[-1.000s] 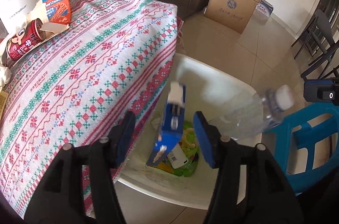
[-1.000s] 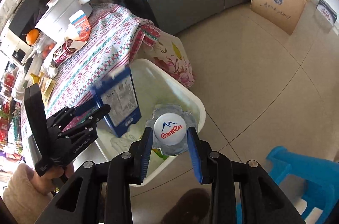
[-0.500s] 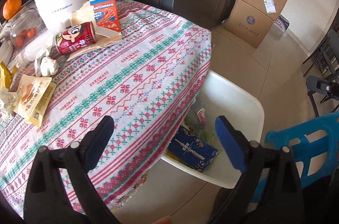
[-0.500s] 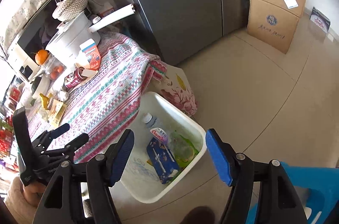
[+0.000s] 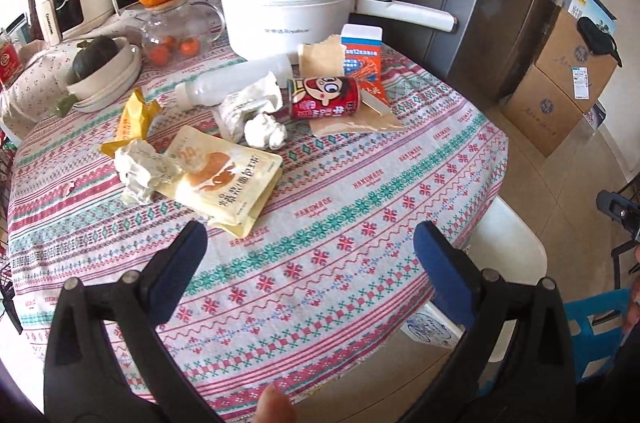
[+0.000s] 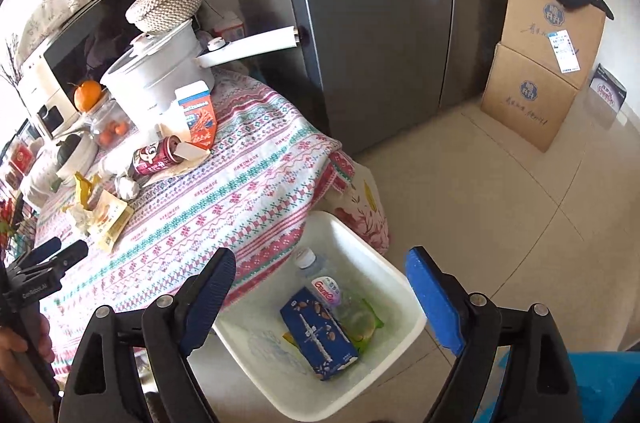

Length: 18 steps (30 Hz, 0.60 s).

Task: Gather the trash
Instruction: 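Return both tools to the table and reach for the crumpled paper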

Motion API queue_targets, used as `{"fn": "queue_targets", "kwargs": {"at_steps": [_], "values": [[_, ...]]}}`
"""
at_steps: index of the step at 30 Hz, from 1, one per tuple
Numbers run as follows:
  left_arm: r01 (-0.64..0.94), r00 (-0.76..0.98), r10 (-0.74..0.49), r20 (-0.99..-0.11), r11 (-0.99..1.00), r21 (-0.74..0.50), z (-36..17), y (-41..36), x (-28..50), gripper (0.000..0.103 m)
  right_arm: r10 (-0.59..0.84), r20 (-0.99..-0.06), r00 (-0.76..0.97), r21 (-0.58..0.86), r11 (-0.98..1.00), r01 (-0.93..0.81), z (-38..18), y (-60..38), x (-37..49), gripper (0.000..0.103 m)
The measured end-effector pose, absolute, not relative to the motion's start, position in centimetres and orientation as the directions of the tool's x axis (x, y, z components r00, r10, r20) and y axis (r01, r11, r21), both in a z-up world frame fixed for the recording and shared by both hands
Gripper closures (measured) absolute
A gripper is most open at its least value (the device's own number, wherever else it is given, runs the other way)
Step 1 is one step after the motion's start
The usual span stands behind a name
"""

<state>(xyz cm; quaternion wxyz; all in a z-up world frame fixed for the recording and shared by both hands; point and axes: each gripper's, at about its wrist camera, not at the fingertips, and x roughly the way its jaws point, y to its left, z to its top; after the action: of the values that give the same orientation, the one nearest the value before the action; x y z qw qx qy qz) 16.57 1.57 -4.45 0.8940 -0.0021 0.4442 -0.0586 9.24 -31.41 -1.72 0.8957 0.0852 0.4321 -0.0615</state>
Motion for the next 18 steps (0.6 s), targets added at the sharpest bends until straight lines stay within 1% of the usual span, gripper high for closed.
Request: {"fn": "queue_targets", "kwargs": {"at_steps": [1, 2, 3, 5, 9, 12, 14, 17, 18], "values": [[0.084, 0.611, -0.088, -0.787, 0.995, -0.047, -4.2, 2.6, 16.6, 0.0, -0.031, -0.778, 0.628, 0.103, 0.979, 0.176, -1.6, -30.8, 9.7, 0.014], [0.061, 0.621, -0.063, -0.782, 0.998, -0.032, -4.0, 3.5, 16.8, 0.0, -0.027, -0.771, 0.636, 0.104, 0.98, 0.168, -1.4, -30.0, 10.1, 0.012], [0.029, 0.626, -0.028, -0.779, 0.999, -0.012, -3.8, 4.5, 17.0, 0.0, -0.024, -0.763, 0.646, 0.103, 0.982, 0.16, -1.3, -29.3, 10.6, 0.007], [-0.025, 0.634, 0.018, -0.773, 1.0, 0.002, -3.6, 6.6, 17.3, 0.0, -0.022, -0.743, 0.668, 0.101, 0.984, 0.145, -1.1, -27.8, 11.4, 0.0], [-0.093, 0.629, 0.038, -0.777, 0.995, -0.026, -3.7, 10.9, 18.0, 0.0, 0.001, -0.731, 0.683, 0.101, 0.989, 0.107, -1.3, -24.7, 13.3, 0.0], [-0.145, 0.597, 0.055, -0.8, 0.989, -0.04, -4.7, 13.6, 18.9, 0.0, 0.02, -0.728, 0.685, 0.101, 0.992, 0.079, -1.6, -22.5, 14.6, 0.0], [-0.177, 0.554, 0.054, -0.831, 0.983, -0.054, -5.6, 15.2, 20.0, 0.0, 0.03, -0.733, 0.679, 0.1, 0.993, 0.064, -1.9, -21.4, 15.2, 0.0], [-0.23, 0.53, -0.019, -0.848, 0.959, -0.165, -7.1, 17.6, 21.4, 0.0, 0.051, -0.744, 0.666, 0.106, 0.993, 0.043, -2.6, -19.8, 16.2, 0.0], [-0.243, 0.519, -0.041, -0.854, 0.95, -0.193, -7.6, 18.1, 21.8, 0.002, 0.055, -0.747, 0.663, 0.105, 0.994, 0.036, -2.9, -19.4, 16.5, 0.0]]}}
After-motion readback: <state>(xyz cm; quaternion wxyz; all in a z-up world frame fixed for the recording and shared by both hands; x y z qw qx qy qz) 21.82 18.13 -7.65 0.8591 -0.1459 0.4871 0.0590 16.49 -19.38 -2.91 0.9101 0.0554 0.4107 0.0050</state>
